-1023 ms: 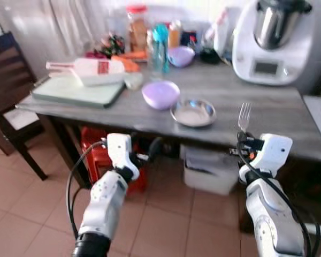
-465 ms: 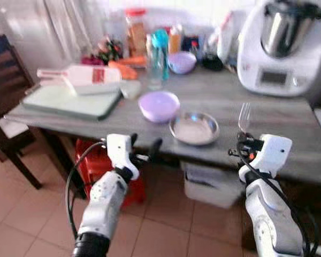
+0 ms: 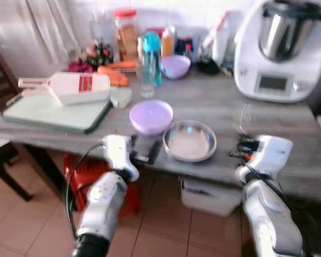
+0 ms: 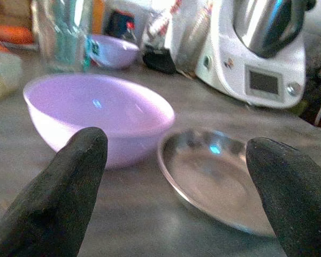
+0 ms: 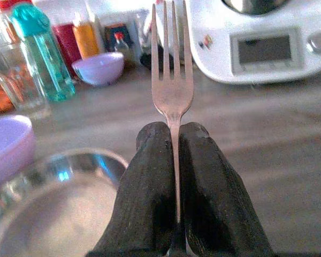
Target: Setting the table
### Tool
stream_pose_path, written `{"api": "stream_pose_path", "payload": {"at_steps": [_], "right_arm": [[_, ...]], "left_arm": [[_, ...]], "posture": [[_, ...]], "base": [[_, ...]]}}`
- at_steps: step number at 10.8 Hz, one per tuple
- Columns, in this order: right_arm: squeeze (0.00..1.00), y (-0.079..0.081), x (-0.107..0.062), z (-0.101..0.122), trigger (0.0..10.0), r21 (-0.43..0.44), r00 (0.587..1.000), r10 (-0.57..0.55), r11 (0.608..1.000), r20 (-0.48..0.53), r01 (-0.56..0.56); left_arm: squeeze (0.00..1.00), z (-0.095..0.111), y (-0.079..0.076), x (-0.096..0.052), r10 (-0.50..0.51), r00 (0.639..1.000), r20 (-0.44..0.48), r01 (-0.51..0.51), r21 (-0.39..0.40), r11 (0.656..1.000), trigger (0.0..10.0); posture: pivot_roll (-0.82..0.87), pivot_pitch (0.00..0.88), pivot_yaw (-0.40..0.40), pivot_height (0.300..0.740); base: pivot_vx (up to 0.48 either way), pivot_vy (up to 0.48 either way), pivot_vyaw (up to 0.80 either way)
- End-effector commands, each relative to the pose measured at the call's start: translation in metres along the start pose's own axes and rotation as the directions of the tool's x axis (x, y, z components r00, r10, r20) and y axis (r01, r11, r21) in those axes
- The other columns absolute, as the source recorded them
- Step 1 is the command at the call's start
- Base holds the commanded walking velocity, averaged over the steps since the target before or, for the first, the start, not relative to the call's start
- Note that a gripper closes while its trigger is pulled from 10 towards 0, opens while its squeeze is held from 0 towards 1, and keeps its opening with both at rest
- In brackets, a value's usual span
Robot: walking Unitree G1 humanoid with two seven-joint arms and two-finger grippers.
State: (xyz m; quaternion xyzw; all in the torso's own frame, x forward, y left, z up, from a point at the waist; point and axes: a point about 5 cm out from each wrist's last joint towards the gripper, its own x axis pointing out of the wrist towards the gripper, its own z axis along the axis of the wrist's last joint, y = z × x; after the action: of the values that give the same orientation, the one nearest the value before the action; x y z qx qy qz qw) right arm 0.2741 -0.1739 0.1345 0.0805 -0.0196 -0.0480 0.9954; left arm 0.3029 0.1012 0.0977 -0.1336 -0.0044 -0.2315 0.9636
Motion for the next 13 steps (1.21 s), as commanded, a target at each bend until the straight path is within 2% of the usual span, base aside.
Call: {"api": "stream_pose_path", "payload": {"at_steps": [1, 2, 3, 5, 6, 9, 12, 13], "right_arm": [[0.0, 0.012, 0.002, 0.005, 10.0, 0.011, 0.999, 0.04, 0.999, 0.023, -0.04], [0.0, 0.011, 0.002, 0.005, 10.0, 0.006, 0.999, 0.04, 0.999, 0.023, -0.041], [0.0, 0.01, 0.002, 0.004, 10.0, 0.004, 0.999, 0.041, 0.999, 0.02, -0.041], [0.0, 0.009, 0.001, 0.002, 10.0, -0.009, 0.999, 0.032, 0.999, 0.015, -0.032], [0.0, 0.006, 0.001, 0.001, 10.0, -0.053, 1.0, 0.006, 0.999, 0.009, -0.006], [0.0, -0.014, 0.003, -0.002, 10.0, -0.075, 0.996, -0.083, 0.994, -0.021, 0.082], [0.0, -0.029, 0.008, -0.012, 10.0, -0.094, 0.982, -0.155, 0.985, -0.104, 0.145], [0.0, -0.034, 0.008, -0.018, 10.0, -0.084, 0.974, -0.177, 0.983, -0.14, 0.166]], "left_arm": [[0.0, 0.006, 0.012, -0.006, 0.034, 0.999, 0.012, -0.034, 0.029, 0.999, 10.0], [0.0, 0.006, 0.013, -0.008, 0.041, 0.999, 0.019, -0.041, 0.018, 0.999, 10.0], [0.0, 0.005, 0.012, -0.01, 0.03, 1.0, 0.006, -0.031, 0.045, 0.999, 10.0], [0.0, 0.003, 0.011, -0.021, -0.036, 0.999, -0.012, 0.037, 0.078, 0.996, 10.0], [0.0, 0.002, 0.013, -0.029, -0.067, 0.997, -0.024, 0.07, 0.121, 0.99, 10.0], [0.0, 0.0, 0.011, -0.039, -0.135, 0.99, -0.046, 0.14, 0.119, 0.983, 10.0], [0.0, -0.007, 0.005, -0.054, -0.29, 0.951, -0.111, 0.303, 0.135, 0.943, 10.0], [0.0, -0.008, 0.006, -0.055, -0.314, 0.94, -0.137, 0.333, 0.159, 0.929, 10.0]], "posture": [[-0.02, 0.0, 0.015, 0.74], [-0.02, 0.0, 0.014, 0.74], [-0.02, 0.0, 0.012, 0.74], [-0.02, 0.0, 0.013, 0.74], [-0.02, 0.0, 0.009, 0.74], [-0.02, 0.0, 0.004, 0.74], [-0.02, 0.0, 0.003, 0.74], [-0.02, 0.0, 0.003, 0.74]], "base": [[0.345, 0.0, 0.0], [0.0, 0.0, 0.0], [0.0, 0.0, 0.0], [0.0, 0.0, 0.0], [0.0, 0.0, 0.0], [0.0, 0.0, 0.0], [0.0, 0.0, 0.0], [0.0, 0.0, 0.0]]}}
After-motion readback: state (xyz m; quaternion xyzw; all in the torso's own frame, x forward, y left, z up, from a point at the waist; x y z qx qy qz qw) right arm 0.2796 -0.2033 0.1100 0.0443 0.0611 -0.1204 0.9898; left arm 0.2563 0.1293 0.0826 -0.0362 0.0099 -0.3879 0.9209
